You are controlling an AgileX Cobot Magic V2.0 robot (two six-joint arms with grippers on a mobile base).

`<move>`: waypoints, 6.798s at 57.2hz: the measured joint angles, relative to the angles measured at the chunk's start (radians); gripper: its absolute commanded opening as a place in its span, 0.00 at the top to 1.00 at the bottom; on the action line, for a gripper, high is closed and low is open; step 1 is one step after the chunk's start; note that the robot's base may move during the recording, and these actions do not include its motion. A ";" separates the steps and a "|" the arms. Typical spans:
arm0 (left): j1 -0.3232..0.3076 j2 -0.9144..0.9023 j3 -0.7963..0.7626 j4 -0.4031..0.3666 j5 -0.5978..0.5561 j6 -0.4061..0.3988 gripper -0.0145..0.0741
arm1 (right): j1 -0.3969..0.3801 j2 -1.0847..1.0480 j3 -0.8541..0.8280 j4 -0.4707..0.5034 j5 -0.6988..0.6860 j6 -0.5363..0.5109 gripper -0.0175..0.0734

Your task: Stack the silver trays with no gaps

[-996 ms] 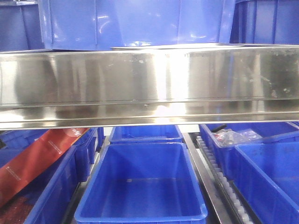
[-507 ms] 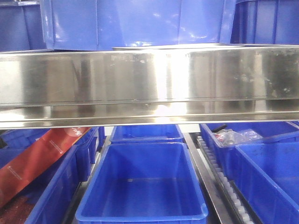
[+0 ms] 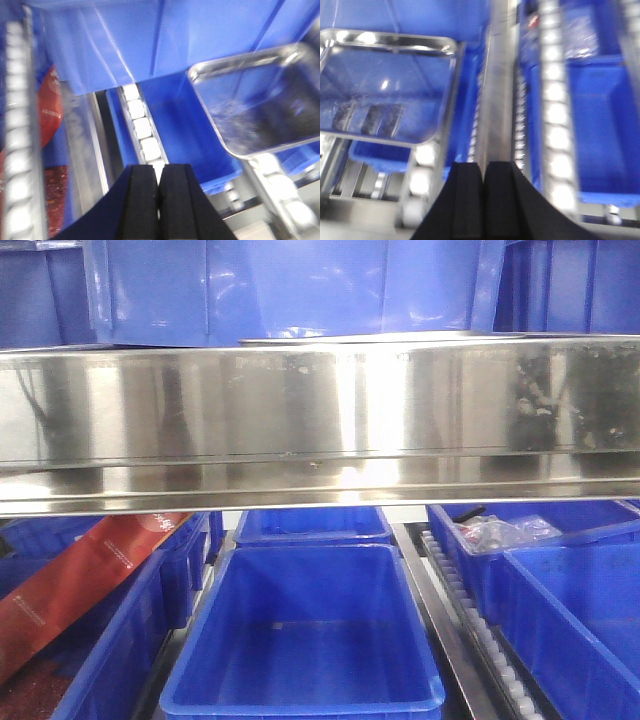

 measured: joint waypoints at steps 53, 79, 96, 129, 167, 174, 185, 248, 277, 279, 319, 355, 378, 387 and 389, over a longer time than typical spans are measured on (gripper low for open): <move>-0.168 0.456 -0.137 -0.020 -0.269 -0.258 0.37 | 0.094 0.565 -0.276 0.013 -0.021 0.026 0.48; -0.172 0.526 -0.160 -0.028 -0.190 -0.266 0.37 | 0.094 0.618 -0.277 0.018 -0.013 0.073 0.48; -0.174 0.526 -0.160 -0.028 -0.174 -0.266 0.37 | 0.094 0.623 -0.278 0.018 -0.008 0.081 0.48; -0.175 0.558 -0.160 -0.026 -0.138 -0.268 0.44 | 0.094 0.634 -0.278 0.039 -0.014 0.081 0.48; -0.175 0.559 -0.160 -0.029 -0.134 -0.286 0.86 | 0.091 0.650 -0.282 0.049 -0.026 0.104 0.90; -0.175 0.559 -0.160 -0.029 -0.134 -0.288 0.86 | 0.091 0.650 -0.283 0.049 -0.026 0.105 0.90; -0.175 0.553 -0.160 -0.029 -0.121 -0.288 0.86 | 0.091 0.652 -0.308 0.050 0.012 0.107 0.90; -0.179 0.240 -0.158 0.040 -0.157 -0.292 0.86 | 0.101 0.405 -0.344 0.092 0.017 0.105 0.90; -0.179 0.231 -0.158 0.150 -0.528 -0.278 0.86 | 0.101 0.386 -0.346 0.080 -0.292 0.105 0.90; -0.179 0.231 -0.158 0.151 -0.545 -0.278 0.86 | 0.101 0.386 -0.346 0.080 -0.310 0.105 0.90; -0.179 0.240 -0.158 0.181 -0.671 -0.276 0.86 | 0.101 0.386 -0.346 0.066 -0.537 0.094 0.90; -0.179 0.240 -0.158 0.181 -0.672 -0.278 0.86 | 0.101 0.386 -0.346 0.064 -0.541 0.094 0.90; -0.179 0.240 -0.158 0.181 -0.674 -0.278 0.86 | 0.101 0.386 -0.346 0.064 -0.543 0.094 0.90; -0.179 0.240 -0.158 0.181 -0.674 -0.278 0.86 | 0.101 0.386 -0.346 0.064 -0.545 0.094 0.90; -0.179 0.240 -0.158 0.181 -0.674 -0.278 0.86 | 0.101 0.386 -0.346 0.064 -0.545 0.094 0.90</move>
